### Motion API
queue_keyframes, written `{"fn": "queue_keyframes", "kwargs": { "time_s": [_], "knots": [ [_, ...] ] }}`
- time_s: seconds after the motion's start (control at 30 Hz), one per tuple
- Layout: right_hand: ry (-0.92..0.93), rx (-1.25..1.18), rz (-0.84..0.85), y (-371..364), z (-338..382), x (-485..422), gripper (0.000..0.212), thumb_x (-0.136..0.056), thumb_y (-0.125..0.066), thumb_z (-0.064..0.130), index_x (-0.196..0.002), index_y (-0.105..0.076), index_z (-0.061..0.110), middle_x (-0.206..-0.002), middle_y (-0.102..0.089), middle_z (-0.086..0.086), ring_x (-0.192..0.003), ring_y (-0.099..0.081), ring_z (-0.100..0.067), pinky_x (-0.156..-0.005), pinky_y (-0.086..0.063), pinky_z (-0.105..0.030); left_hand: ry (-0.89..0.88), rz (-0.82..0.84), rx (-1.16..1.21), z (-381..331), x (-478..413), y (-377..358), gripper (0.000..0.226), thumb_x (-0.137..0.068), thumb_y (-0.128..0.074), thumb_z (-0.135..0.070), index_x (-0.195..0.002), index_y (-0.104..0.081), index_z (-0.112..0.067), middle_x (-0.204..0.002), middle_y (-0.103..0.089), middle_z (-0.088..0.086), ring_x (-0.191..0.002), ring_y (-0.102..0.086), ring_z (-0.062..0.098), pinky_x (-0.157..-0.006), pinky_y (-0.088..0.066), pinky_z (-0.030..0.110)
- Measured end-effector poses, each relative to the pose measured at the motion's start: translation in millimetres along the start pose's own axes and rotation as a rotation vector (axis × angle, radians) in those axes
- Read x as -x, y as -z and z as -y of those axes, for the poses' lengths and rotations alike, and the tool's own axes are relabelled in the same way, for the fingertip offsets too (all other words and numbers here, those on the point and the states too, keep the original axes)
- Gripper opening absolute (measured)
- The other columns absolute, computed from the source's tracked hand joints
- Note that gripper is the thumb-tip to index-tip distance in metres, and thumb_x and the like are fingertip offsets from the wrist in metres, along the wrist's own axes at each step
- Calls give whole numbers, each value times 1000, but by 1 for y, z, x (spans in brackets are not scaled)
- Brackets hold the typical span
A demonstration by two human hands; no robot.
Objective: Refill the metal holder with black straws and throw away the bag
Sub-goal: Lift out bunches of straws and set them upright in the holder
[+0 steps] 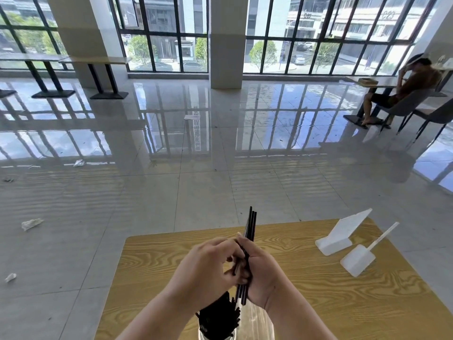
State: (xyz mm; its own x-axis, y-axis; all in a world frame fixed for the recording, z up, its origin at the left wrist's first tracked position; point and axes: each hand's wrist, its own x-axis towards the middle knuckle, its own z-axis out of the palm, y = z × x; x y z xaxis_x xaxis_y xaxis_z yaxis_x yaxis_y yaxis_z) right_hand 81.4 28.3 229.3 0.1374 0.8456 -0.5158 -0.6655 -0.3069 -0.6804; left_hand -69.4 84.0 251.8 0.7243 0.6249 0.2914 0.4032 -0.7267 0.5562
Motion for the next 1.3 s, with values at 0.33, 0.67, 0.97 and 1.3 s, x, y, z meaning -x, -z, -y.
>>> {"fn": "queue_keyframes", "kwargs": {
  "time_s": [0.33,0.67,0.97,1.3],
  "knots": [
    [-68,-31,220,-2,-8,13,28,-97,-67,27,-111,-66,3,-80,-62,-14,-57,-57,-24,-54,-50,-36,562,47,456,4,-18,23,58,-79,-75,-78,-120,-69,-38,-108,-78,-14,-89,-74,-1,-88,-61,29],
    [-69,142,417,-13,-12,23,24,-98,-71,25,-107,-65,4,-79,-64,-17,-54,-64,-25,-54,-52,-35,742,122,927,1,-23,24,12,-96,-80,-16,-86,-80,-8,-73,-73,4,-60,-67,13,-56,-54,22],
    [-85,203,519,-10,-16,23,22,-101,-68,25,-108,-73,5,-75,-69,-10,-55,-67,-19,-54,-55,-31,757,123,868,7,-22,24,16,-93,-81,-23,-84,-79,-10,-71,-73,10,-40,-45,16,-35,-34,23],
    [-207,352,506,4,-20,22,19,-107,-61,18,-106,-74,4,-73,-68,-8,-51,-63,-15,-50,-51,-27,715,-233,881,24,-31,25,19,-95,-79,-27,-78,-85,-27,-70,-69,-3,-71,-62,16,-76,-54,36]
  ]
}}
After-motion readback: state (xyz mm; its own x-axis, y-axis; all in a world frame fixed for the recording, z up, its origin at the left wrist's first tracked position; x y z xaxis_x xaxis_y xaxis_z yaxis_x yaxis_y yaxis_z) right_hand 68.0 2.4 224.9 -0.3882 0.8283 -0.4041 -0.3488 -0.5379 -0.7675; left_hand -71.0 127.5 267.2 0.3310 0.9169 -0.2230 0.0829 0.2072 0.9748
